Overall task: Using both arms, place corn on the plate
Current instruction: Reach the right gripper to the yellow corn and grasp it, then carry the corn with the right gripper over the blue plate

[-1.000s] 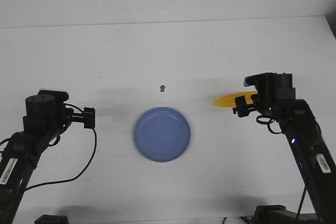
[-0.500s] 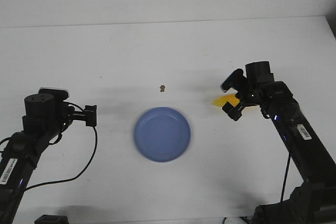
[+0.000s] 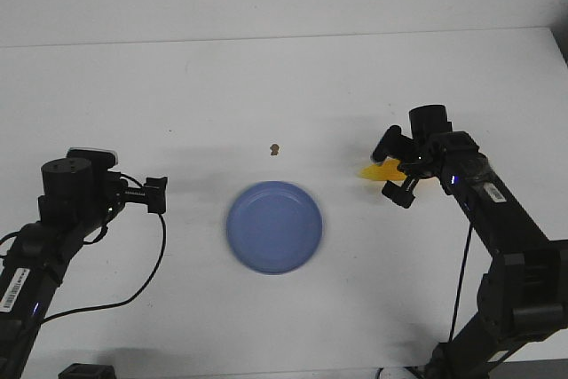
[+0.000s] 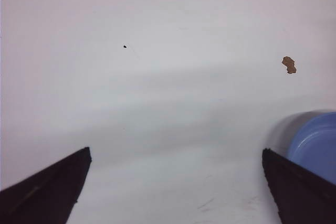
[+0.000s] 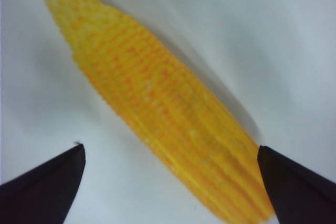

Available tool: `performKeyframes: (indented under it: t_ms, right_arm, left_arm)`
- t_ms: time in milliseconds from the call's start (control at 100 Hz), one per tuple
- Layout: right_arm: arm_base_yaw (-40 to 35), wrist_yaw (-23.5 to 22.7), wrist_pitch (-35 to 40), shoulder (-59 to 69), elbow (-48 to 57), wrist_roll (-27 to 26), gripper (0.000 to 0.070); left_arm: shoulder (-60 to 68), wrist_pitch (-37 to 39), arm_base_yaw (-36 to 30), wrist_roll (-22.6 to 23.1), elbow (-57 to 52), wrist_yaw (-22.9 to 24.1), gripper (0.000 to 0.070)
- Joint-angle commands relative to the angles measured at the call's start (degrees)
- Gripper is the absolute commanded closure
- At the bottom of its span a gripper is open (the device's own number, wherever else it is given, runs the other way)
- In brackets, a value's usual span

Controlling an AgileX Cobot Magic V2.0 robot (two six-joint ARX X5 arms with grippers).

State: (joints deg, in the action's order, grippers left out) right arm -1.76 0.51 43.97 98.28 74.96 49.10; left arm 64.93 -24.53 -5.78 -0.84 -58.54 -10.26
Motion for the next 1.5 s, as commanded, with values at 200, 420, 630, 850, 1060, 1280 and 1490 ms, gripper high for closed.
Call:
performKeyframes:
  t_ms: [200,420,630,850,1060,1280,1490]
  right_arm:
    - [0.61,-1.03,-2.25,6.21,0.94,0.83,0.0015]
    - [2.12,-1.14,-1.73,6.03,1.27,-0.46,0.0636]
    - [2.56,-1.49,-1.31,2.27,3.17,-10.86,0.0688]
    - [-1.55,-14.93,1.75,-5.81,3.17,-21.77,0.0688]
    - [-11.32,-22.73,4.44,-7.89,3.15,-31.71,0.0688]
    - [-25.07,-20.41,4.68,-6.62,3.13,-36.04,0.0688]
    - [-34.25,-13.68,1.38,-3.69,3.13,-41.03,0.0687]
  left_arm:
    - [0.68,0.0,-0.13,-0.13,-0.7,-0.11,0.0]
    - [0.68,-0.87,-0.13,-0.11,-0.7,-0.11,0.0]
    - [0.68,-0.81,-0.13,-0.11,-0.7,-0.11,0.0]
    - [0.68,-0.83,-0.13,-0.11,-0.7,-0.09,0.0]
    - [0.68,-0.83,-0.13,-0.13,-0.7,-0.09,0.0]
    - [0.68,-0.85,-0.13,-0.15,-0.7,-0.11,0.0]
    - [0.68,-0.87,-0.13,-0.13,-0.7,-0.11,0.0]
